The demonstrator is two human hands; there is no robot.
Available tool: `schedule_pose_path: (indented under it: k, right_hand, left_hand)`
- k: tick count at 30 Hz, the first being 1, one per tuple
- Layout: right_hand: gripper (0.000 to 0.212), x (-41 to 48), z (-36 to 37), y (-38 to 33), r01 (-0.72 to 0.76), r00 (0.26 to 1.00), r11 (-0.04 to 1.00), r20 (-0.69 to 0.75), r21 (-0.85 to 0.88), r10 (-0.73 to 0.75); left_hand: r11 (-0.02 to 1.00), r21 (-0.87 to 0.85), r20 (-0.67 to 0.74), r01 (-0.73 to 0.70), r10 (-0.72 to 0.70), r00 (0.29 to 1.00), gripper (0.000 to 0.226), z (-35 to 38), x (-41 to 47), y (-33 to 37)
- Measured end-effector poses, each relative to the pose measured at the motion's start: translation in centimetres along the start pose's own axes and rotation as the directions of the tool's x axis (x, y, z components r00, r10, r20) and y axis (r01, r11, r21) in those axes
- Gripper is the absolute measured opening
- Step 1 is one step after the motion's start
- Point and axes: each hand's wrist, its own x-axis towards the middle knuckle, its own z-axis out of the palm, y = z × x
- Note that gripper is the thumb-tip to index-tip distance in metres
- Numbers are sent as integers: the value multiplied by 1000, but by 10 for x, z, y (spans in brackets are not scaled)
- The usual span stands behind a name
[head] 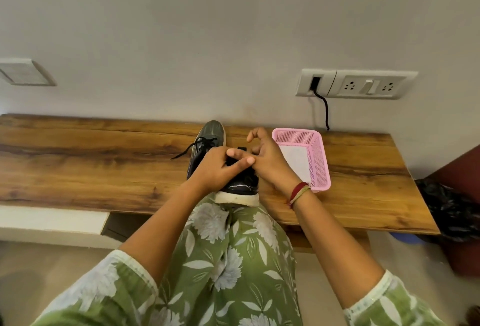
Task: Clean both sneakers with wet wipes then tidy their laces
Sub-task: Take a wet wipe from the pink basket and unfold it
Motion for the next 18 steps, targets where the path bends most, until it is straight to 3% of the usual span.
schedule_pose_path:
  k: [4,7,8,10,12,14,18]
  right_hand:
    - [9,3,-6,-3,6,1000,998,1,67,-6]
    - [14,14,-32,10,-48,984,976,-155,213,82]
    - [14,19,-42,18,-77,961,976,-245,203,127]
    - [19,29,-62,41,-171,892,978,-402,118,204]
    - [22,37,-76,64,-271,848,963,-472,6,242]
    - [23,45,-80,85,-360,842,926,-465,-110,273]
    - [10,51,-71,118,-480,850,822,-392,-306,351]
  left_hand:
    - [987,-137,-10,80,-82,997,63,-2,4,-2]
    - [935,-325,-75,144,-178,981,75,-10,6,-11]
    - [913,-379,-88,150,-197,976,67,-14,6,-15]
    - [891,-434,-103,132,-194,975,45,-20,3,-21]
    - [879,-462,-100,120,-186,977,50,-22,-2,-25]
    - [872,-473,-99,124,-192,976,57,-22,-10,-28]
    - [914,-400,-127,64,-124,984,43,-14,-26,-35]
